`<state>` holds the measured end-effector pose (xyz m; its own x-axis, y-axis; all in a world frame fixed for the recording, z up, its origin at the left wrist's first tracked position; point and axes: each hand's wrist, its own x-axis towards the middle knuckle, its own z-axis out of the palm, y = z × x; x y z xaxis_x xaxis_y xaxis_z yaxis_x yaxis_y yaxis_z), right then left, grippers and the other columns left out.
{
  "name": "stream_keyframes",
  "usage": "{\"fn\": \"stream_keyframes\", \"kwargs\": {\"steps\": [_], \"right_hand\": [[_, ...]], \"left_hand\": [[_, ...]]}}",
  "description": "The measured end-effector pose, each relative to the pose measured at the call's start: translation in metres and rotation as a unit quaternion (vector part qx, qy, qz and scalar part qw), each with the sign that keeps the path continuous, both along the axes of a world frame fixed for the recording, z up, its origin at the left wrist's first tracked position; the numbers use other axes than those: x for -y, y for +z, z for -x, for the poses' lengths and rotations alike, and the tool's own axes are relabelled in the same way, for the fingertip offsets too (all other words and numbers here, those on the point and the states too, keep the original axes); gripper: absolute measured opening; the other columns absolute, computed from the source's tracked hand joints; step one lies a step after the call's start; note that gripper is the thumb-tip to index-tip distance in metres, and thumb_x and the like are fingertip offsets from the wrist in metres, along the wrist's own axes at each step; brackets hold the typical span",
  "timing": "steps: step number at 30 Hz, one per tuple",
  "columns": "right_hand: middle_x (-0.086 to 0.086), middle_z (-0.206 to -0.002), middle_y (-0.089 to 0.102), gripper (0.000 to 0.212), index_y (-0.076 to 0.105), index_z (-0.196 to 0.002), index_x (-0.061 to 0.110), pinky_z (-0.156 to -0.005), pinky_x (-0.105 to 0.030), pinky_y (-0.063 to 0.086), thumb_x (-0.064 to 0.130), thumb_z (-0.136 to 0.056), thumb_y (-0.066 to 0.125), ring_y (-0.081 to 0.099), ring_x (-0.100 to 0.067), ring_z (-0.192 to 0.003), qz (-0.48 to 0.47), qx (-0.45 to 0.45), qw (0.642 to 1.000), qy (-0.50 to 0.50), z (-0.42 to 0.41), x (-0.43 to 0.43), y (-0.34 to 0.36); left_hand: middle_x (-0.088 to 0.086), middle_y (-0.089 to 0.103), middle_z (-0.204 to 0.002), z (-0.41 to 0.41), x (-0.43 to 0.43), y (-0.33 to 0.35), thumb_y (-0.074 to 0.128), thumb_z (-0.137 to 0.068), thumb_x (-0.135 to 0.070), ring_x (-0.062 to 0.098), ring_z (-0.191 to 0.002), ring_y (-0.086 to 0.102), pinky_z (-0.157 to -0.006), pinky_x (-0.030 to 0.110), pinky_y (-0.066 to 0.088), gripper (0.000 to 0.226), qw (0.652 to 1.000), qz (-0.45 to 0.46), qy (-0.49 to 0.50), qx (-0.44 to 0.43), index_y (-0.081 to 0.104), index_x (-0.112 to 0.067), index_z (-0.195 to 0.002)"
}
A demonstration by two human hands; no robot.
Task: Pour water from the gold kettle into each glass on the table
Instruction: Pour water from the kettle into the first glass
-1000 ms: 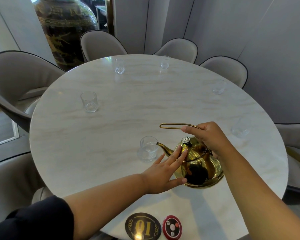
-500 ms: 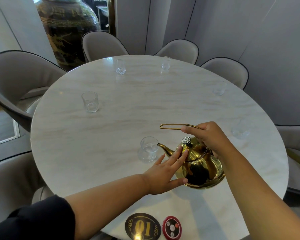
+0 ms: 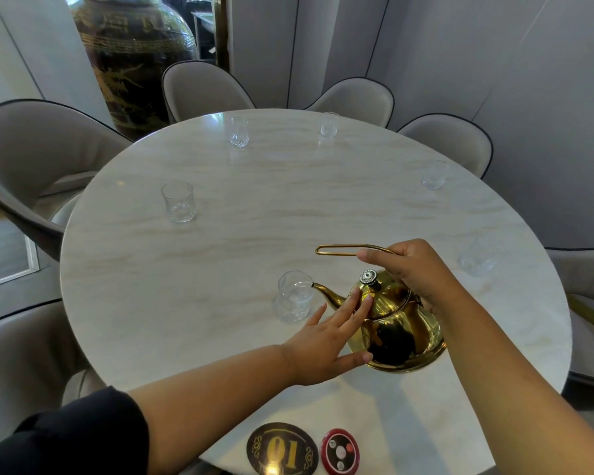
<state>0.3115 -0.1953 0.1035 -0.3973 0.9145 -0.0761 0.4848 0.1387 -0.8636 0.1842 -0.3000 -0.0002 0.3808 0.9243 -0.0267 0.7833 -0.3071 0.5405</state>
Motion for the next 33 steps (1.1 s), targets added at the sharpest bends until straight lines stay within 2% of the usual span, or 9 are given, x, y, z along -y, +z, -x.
{"fn": "stream_keyframes", "kwargs": {"steps": [6,18,33], "right_hand": [[0.011,-0.038,0.027,0.055,0.035,-0.043,0.021,-0.049,-0.026,0.027,0.037,-0.075,0.076,0.023,-0.006,-0.035,-0.002,-0.001,1.000,0.006,0.000,-0.002,0.001],[0.009,-0.039,0.029,0.053,0.036,-0.046,0.018,-0.048,-0.025,0.029,0.040,-0.074,0.075,0.025,-0.008,-0.037,0.002,0.004,1.000,0.009,-0.002,-0.003,-0.001],[0.012,-0.036,0.028,0.056,0.034,-0.044,0.019,-0.046,-0.023,0.028,0.036,-0.076,0.076,0.024,-0.007,-0.034,0.019,-0.036,0.999,-0.006,-0.010,-0.006,-0.011]], "left_hand": [[-0.005,-0.031,-0.151,0.000,-0.001,-0.001,0.031,-0.096,-0.053,0.016,-0.143,0.020,-0.109,0.031,-0.015,0.075,1.000,-0.002,0.002,0.001,-0.027,-0.034,-0.140],[-0.006,-0.032,-0.151,-0.001,-0.002,-0.003,0.031,-0.096,-0.053,0.015,-0.144,0.015,-0.110,0.032,-0.014,0.075,1.000,-0.008,0.002,0.002,-0.027,-0.034,-0.140],[-0.007,-0.032,-0.151,-0.002,-0.003,-0.006,0.030,-0.097,-0.051,0.013,-0.145,0.009,-0.109,0.031,-0.016,0.073,1.000,-0.011,0.002,-0.003,-0.025,-0.033,-0.141]]}}
